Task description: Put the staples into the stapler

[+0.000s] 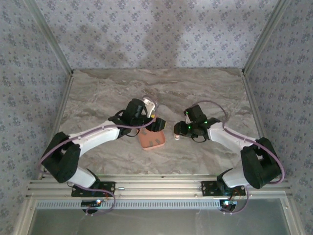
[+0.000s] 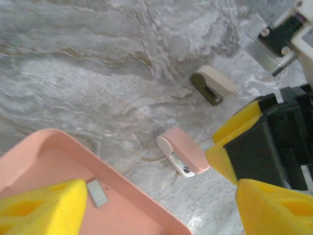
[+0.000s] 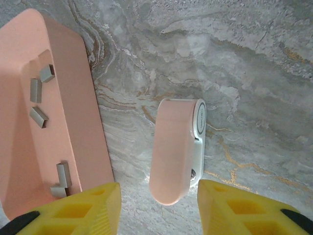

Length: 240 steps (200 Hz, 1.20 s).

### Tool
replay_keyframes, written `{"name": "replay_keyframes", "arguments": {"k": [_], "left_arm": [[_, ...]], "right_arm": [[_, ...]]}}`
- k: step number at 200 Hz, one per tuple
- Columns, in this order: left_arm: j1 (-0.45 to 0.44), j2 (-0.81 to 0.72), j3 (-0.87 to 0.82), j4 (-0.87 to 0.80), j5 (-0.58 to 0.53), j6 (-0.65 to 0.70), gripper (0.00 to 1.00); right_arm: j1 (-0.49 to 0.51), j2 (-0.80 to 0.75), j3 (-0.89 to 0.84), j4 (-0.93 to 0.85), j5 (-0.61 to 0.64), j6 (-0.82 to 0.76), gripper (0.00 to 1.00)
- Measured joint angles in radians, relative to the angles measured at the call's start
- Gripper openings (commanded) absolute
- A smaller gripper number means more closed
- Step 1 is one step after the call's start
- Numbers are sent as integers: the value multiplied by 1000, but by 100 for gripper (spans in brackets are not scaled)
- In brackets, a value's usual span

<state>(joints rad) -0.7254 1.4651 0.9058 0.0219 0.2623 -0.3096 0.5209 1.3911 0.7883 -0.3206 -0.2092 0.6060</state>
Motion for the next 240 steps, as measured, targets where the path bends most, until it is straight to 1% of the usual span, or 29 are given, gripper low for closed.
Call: {"name": "replay_keyframes", "arguments": {"k": [20,57,103,133,159,213,240], "left_arm": [[0,-55,-40,0,-61,-3,80],[12,-130,-113,-4,-146,-7,80],[19,-179,-158,-11,-204,-7,80],[26,-206,-183,-13,-214,-7,80],[35,-216,-192,-18,-225,-7,80],[42,-232,-196,-20,-227,-6,80],[47,-246,-206,-20,-227,-6,80]], "right_arm": [[27,14,51,-68,46,-10,48],[79,100,155,-175,123,-35,49],[121,221,246,-299,197,-59,50],[132,274,273,-339,220,-69,50],[134,304,284,-361,222,-76,45],[137,333,300,-396,227,-86,29],[137,333,311,-414,241,-91,26]]}}
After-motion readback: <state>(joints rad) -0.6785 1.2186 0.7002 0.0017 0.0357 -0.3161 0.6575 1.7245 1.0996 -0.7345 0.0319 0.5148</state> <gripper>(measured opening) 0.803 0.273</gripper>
